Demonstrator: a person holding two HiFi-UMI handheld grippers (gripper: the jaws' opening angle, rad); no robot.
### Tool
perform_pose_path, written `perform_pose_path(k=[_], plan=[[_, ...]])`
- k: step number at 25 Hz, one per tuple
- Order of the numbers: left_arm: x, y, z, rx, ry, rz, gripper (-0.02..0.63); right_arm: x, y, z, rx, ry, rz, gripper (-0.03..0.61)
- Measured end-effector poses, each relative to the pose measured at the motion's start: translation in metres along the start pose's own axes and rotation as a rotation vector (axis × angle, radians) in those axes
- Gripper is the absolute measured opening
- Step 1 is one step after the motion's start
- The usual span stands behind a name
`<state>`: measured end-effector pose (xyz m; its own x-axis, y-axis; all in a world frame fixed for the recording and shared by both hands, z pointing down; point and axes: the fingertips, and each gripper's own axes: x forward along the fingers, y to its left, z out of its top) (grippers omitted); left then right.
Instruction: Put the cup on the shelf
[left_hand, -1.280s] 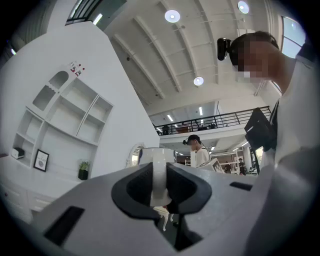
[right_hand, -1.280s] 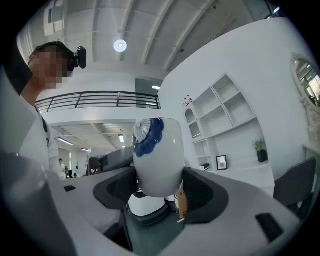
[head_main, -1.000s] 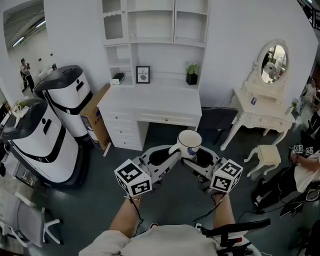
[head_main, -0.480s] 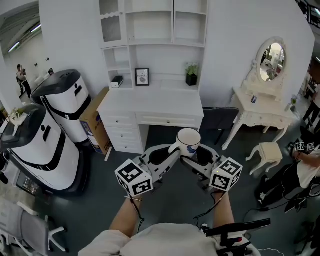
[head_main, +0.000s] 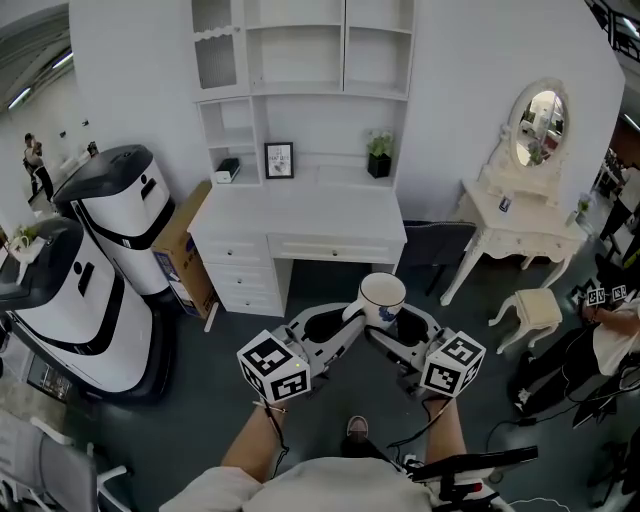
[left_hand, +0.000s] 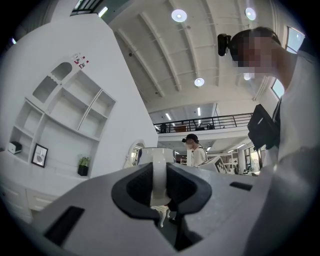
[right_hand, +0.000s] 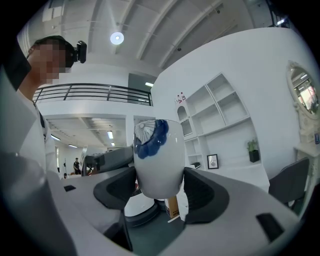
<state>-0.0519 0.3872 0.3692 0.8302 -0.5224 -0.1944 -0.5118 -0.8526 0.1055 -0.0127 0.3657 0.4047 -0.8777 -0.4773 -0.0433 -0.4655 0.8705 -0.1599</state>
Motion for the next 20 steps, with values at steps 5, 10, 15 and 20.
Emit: perform_pose_path(k=[5, 10, 15, 20], plan=[[0.009, 0.023, -0.004, -0.011, -0.005, 0.008, 0.063, 0.014, -0.021, 0.000, -0.009, 0.009, -0.001, 0.310], [0.028, 0.054, -0.004, -0.014, -0.012, 0.021, 0.063, 0.032, -0.053, 0.004, -0.021, 0.012, 0.011, 0.310], [0.059, 0.090, -0.007, -0.020, -0.014, 0.031, 0.063, 0.047, -0.097, 0.012, -0.016, 0.019, 0.013, 0.311], [0.091, 0.123, -0.008, -0.027, -0.006, 0.038, 0.063, 0.061, -0.140, 0.020, -0.009, 0.020, 0.015, 0.311]])
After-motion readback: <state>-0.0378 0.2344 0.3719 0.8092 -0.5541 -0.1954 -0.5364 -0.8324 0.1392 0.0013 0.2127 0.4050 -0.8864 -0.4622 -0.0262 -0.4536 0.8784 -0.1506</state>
